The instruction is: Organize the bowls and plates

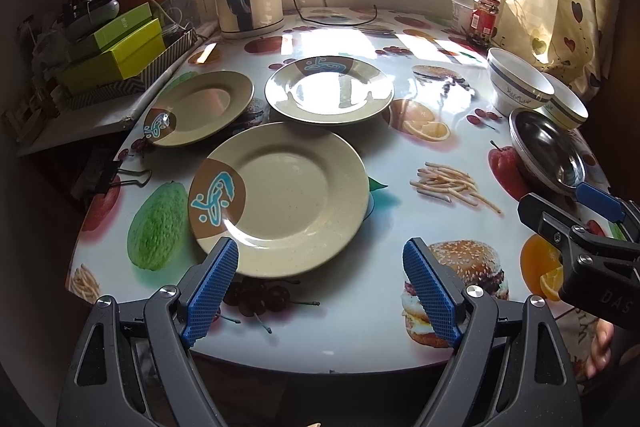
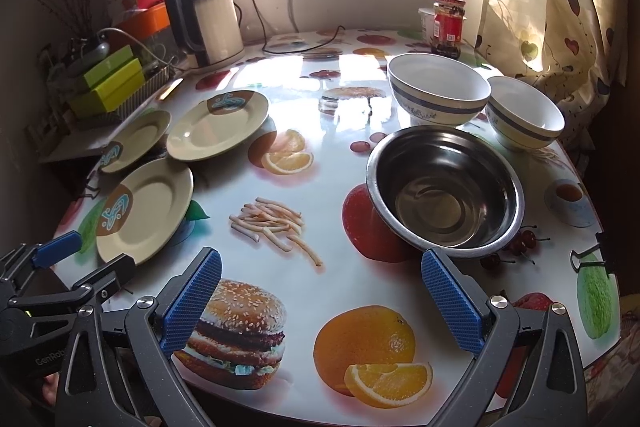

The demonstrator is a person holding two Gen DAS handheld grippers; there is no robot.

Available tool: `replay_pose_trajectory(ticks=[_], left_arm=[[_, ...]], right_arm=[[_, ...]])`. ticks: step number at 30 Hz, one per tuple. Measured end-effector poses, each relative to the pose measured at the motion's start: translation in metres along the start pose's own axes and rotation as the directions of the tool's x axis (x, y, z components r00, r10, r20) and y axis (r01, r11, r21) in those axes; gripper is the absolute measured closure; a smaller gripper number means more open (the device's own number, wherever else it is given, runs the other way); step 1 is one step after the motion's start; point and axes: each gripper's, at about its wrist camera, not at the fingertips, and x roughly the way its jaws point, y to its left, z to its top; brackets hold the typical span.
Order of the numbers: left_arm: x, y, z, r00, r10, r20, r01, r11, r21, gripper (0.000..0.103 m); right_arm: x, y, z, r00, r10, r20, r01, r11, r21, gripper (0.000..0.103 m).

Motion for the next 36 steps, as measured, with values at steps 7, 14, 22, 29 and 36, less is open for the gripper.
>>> replay_pose_trajectory(ticks=[7,14,22,29,36], left_arm=[[0.001,0.0,0.0,1.0,0.002,0.001,-0.002,1.0,0.0,0.018],[0.001,0.0,0.0,1.0,0.002,0.001,-0.002,1.0,0.003,0.018],[0.003,0.002,0.001,1.0,0.001,-0.005,-0.001,1.0,0.002,0.018],[0.007,0.004,0.007,1.0,0.0,-0.003,0.0,1.0,-0.002,0.018],[0.011,0.005,0.015,1.0,-0.001,-0.003,0.001,1.0,0.0,0.018]], right_arm=[[0.0,0.001,0.0,1.0,-0.001,0.002,0.001,1.0,-0.006,0.001],[0.0,0.001,0.001,1.0,-0.001,0.002,0.001,1.0,-0.007,0.001],[0.001,0.001,0.001,1.0,-0.002,0.001,0.003,1.0,-0.008,0.001],[0.003,0.002,0.009,1.0,-0.003,0.009,0.003,1.0,-0.024,0.001],[0.007,0.002,0.019,1.0,-0.007,0.016,0.007,1.0,-0.027,0.001]])
